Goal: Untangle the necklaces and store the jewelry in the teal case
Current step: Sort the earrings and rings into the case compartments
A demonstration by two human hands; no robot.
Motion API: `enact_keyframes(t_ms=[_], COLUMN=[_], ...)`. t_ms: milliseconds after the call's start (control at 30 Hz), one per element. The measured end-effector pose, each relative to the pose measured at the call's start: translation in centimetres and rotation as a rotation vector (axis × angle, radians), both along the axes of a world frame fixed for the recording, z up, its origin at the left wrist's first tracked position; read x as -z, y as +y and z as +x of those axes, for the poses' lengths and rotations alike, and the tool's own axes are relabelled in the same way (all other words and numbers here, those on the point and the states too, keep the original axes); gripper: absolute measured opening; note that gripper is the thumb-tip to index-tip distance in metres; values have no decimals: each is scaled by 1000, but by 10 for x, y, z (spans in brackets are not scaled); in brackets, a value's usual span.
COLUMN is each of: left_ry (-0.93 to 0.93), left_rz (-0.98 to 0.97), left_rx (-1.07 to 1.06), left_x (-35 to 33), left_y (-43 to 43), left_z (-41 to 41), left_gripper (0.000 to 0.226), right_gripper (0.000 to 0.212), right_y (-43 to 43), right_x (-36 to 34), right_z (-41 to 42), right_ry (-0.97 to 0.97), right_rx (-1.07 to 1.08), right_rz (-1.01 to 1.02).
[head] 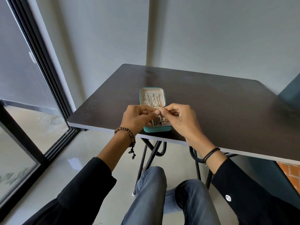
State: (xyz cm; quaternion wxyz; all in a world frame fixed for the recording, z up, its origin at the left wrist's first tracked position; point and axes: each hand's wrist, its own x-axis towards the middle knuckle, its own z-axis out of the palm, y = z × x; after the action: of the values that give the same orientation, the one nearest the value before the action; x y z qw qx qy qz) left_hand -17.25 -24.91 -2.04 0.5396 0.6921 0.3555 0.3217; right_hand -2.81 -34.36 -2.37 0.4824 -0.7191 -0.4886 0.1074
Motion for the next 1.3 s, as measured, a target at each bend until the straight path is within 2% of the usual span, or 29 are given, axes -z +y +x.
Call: enact_keyframes(t_ms=[167,333,500,600,700,767,867,1000,1300], left_ry=[63,172,163,199,248,257,339,333,298], left_rz=[45,234,317,294,177,88,104,152,227], left_rx=[20,-33,-96,-94,-10,83,155,150,151], left_x=[7,8,8,9,12,15,24,30,23], left_y=[3,4,8,12,14,16,20,22,12], left_z=[-1,-2,-8,-11,-15,-17,-15,-8,12], left_gripper=[11,14,9,40,73,90,112,121,125], right_gripper=[17,9,11,9,11,19,36,44,34], right_y=[2,4,5,3,3,3,6,9,1], right_x=[3,5,4,7,10,11,14,15,11], right_z=[2,5,8,11,13,15,14,11,26], right_ry=[-27,-115,-172,-160,-144,-76,83,153,293], right_rx=[-8,-48,-33,50,130,128,73,58,156], right_rz=[-15,-71,-50,8,11,-38,-111,-125,-90])
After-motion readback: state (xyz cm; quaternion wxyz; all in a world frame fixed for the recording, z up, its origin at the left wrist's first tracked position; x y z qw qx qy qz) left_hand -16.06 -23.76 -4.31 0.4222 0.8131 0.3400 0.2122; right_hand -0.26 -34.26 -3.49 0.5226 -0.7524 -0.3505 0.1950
